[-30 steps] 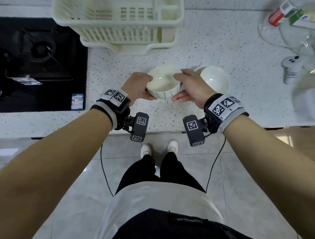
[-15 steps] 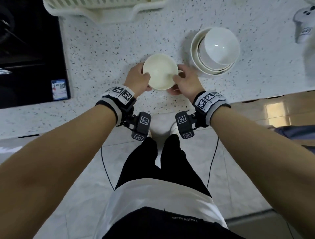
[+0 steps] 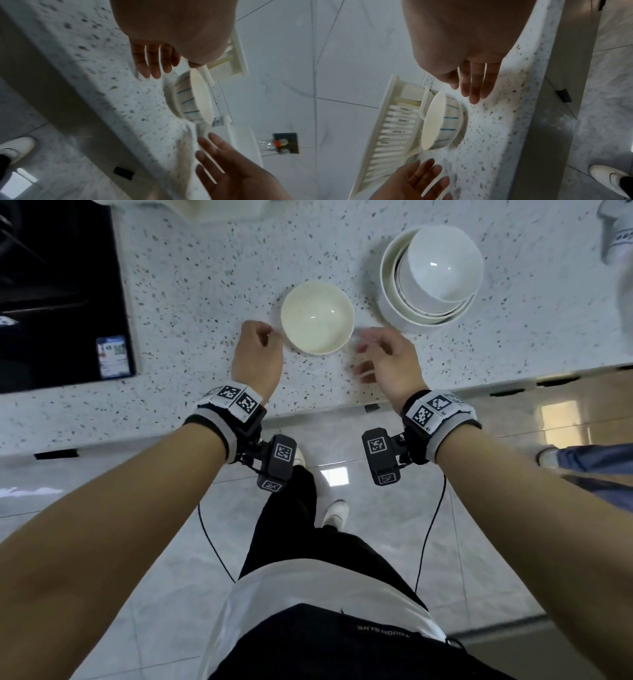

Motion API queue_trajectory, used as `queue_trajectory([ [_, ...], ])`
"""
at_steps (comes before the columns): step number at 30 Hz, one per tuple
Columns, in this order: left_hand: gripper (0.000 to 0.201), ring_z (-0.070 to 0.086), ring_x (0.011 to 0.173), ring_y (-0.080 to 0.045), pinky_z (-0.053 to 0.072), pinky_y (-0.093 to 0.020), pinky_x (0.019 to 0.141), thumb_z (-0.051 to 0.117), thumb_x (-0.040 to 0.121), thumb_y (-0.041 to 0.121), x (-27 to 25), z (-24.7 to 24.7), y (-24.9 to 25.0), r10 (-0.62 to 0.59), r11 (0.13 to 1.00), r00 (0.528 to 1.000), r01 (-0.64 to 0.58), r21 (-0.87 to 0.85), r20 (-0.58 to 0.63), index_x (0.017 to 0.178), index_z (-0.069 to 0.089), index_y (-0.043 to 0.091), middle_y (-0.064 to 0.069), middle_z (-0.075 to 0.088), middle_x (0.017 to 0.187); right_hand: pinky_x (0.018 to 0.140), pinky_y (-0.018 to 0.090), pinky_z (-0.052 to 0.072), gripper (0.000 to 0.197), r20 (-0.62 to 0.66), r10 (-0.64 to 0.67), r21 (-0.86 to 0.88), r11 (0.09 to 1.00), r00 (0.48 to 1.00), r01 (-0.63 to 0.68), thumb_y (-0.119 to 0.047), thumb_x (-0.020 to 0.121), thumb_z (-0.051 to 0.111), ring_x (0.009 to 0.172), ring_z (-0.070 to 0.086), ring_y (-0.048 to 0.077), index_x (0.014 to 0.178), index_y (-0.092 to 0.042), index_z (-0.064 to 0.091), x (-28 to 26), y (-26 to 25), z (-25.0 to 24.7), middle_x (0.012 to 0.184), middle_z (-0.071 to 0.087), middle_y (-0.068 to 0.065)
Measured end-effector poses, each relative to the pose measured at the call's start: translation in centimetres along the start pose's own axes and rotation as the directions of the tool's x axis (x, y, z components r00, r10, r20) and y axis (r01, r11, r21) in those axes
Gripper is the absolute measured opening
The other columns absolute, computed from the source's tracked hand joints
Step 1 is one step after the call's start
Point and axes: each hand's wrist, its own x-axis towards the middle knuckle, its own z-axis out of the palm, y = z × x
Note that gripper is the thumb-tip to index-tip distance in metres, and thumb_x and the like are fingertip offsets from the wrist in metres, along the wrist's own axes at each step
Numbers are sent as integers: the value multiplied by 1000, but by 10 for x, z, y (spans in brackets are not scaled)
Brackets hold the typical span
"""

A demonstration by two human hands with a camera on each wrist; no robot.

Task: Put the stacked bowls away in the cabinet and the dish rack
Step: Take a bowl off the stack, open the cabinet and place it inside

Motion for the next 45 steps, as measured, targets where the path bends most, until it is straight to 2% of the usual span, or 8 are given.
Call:
queue_trajectory([
  [4, 17, 58, 92, -19, 49, -36, 83, 48, 93, 22, -36, 1, -32, 222, 919, 969, -246, 307, 112, 105, 57, 14, 2, 57, 98, 53, 25, 50, 33, -27, -49, -33, 998, 998, 48, 3, 93, 38, 57, 60, 16, 98, -11, 67, -29, 38, -31, 84, 64, 3],
  [10, 49, 37, 135, -28, 22, -48, 113, 50, 84, 21, -74, 65, -58, 470, 462, 696, -718, 521, 542, 133, 49, 13, -6, 42, 146, 53, 21, 48, 28, -26, 58, -138, 989, 998, -61, 3, 94, 41, 60, 58, 16, 92, -11, 65, -37, 125, -60, 81, 65, 6],
  [15, 71, 32, 140, -30, 16, -50, 118, 53, 73, 16, -81, 108, -82, 597, 329, 654, -728, 601, 465, 143, 41, 12, -9, 41, 149, 87, 42, 52, 20, -62, 137, -285, 947, 989, -149, -5, 90, 49, 88, 61, 26, 102, -14, 64, -1, 188, -57, 96, 64, 9],
  [20, 81, 31, 142, -25, 19, -45, 117, 57, 66, 13, -69, 116, -107, 738, 221, 561, -726, 651, 375, 144, 39, 17, -4, 43, 151, 79, 17, 35, 32, -13, 129, -378, 917, 992, -125, -15, 96, 52, 100, 51, 18, 126, -5, 53, 41, 218, -33, 106, 52, 1],
  [24, 78, 34, 139, -22, 24, -45, 114, 56, 65, 12, -64, 126, -115, 802, 221, 525, -706, 673, 287, 141, 39, 21, 0, 47, 148, 70, 14, 31, 15, -59, 159, -326, 930, 986, -170, -15, 94, 53, 92, 51, 18, 109, -12, 53, 66, 236, -12, 83, 52, -6],
  [31, 76, 37, 138, -21, 28, -46, 113, 55, 66, 11, -64, 129, -113, 812, 229, 518, -707, 669, 269, 140, 39, 22, 0, 50, 146, 96, 26, 41, 41, -198, 194, -285, 926, 961, -246, -21, 94, 53, 115, 59, 25, 133, -10, 47, 54, 251, -9, 124, 61, 8],
  [36, 73, 34, 136, -24, 28, -53, 111, 52, 63, 10, -76, 131, -101, 773, 258, 559, -709, 656, 301, 136, 46, 15, -6, 50, 143, 85, 26, 44, 31, -233, 212, -265, 925, 949, -272, -14, 91, 52, 104, 62, 25, 122, -12, 51, 6, 286, -26, 116, 65, 7],
  [45, 66, 32, 141, -21, 19, -36, 114, 47, 83, 7, -158, 222, -88, 216, 515, 472, -799, 310, 855, 147, 37, 16, -4, 39, 152, 83, 26, 43, 31, -184, 348, -281, 878, 919, -388, -10, 90, 47, 93, 56, 22, 119, -20, 54, -74, 342, -95, 104, 58, 0],
])
